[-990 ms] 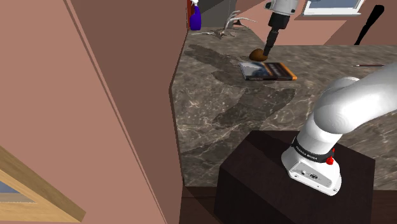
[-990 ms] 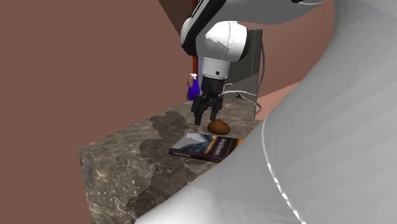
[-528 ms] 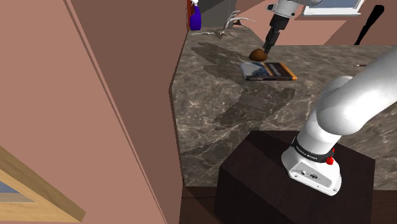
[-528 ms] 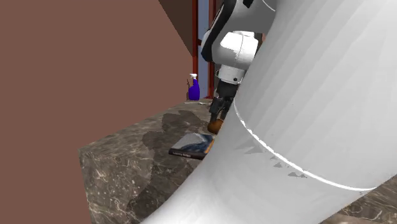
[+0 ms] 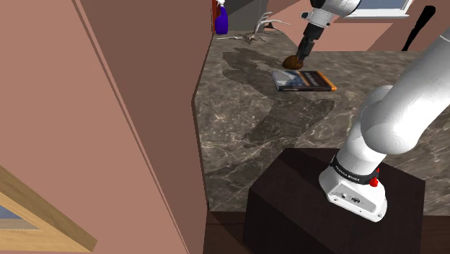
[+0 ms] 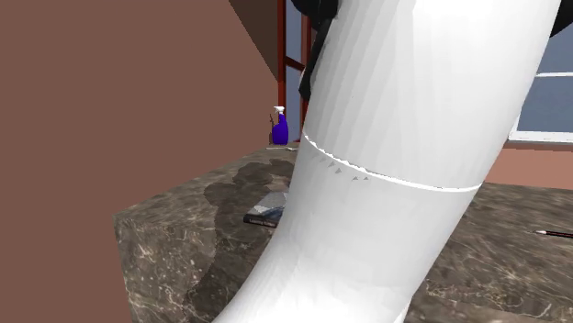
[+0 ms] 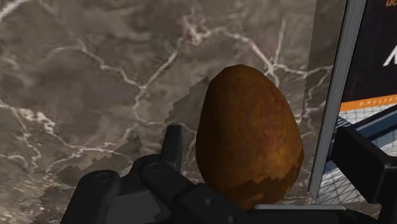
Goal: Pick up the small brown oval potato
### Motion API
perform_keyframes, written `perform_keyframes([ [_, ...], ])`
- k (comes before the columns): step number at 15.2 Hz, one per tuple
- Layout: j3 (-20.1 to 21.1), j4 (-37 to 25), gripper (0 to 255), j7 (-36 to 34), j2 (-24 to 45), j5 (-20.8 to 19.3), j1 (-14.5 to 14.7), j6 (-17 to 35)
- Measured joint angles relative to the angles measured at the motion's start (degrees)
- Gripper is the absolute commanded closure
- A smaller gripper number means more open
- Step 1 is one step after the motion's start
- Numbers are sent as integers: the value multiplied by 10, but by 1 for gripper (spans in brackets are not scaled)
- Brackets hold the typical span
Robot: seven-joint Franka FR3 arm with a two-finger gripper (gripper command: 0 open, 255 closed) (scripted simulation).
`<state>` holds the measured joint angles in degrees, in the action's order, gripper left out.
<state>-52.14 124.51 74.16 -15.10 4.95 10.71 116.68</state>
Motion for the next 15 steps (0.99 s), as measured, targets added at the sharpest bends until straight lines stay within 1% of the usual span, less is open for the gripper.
perform_keyframes([
  [4, -9, 16, 0, 13, 13, 11, 5, 24],
  [5, -9, 17, 255, 14, 13, 11, 5, 25],
  [15, -10, 19, 255, 14, 12, 11, 4, 27],
])
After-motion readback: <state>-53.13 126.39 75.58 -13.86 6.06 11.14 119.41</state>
